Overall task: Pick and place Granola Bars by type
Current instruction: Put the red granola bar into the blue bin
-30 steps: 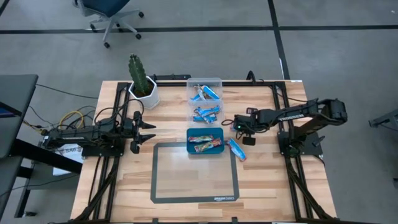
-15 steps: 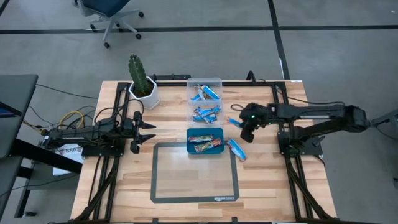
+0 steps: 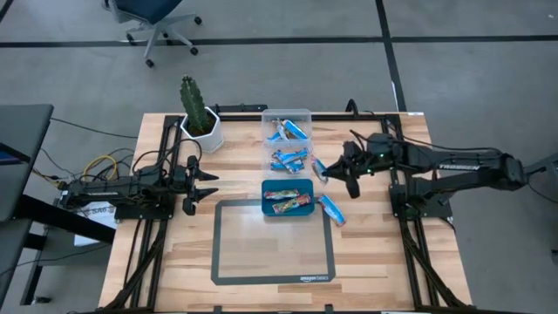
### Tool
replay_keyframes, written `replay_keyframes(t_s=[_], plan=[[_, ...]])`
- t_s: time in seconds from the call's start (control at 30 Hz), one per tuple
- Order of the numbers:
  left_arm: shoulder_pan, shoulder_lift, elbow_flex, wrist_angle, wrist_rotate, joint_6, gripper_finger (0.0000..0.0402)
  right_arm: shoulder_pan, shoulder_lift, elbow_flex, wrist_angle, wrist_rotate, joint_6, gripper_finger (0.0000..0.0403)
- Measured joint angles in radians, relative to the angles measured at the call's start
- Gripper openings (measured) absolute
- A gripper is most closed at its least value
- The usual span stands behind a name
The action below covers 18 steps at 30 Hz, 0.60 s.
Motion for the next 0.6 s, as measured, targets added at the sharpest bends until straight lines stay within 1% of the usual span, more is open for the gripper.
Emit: replay_keyframes(t_s=[0.17,0.23,0.33,0.43,0.6], plan=[[0.000,0.000,0.000,0.000,0.000,0.000,0.0180,0.065,0.093,0.002,0.073,-0.001,-0.008,0.0008],[0.000,0.000,0.000,0.000,0.000,0.000,0.0180,0.092,0.146,0.025,0.059,0.003,-0.035,0.0009],[0.000,0.000,0.000,0.000,0.000,0.000,0.0180,0.124,0.236,0.082,0.004,0.012,-0.102,0.0008],[0.000,0.000,0.000,0.000,0.000,0.000,0.0180,0.143,0.329,0.154,-0.079,0.053,-0.169,0.0009],[0.000,0.000,0.000,0.000,0.000,0.000,0.0180,0.146,0.476,0.259,-0.188,0.084,-0.258,0.0009]])
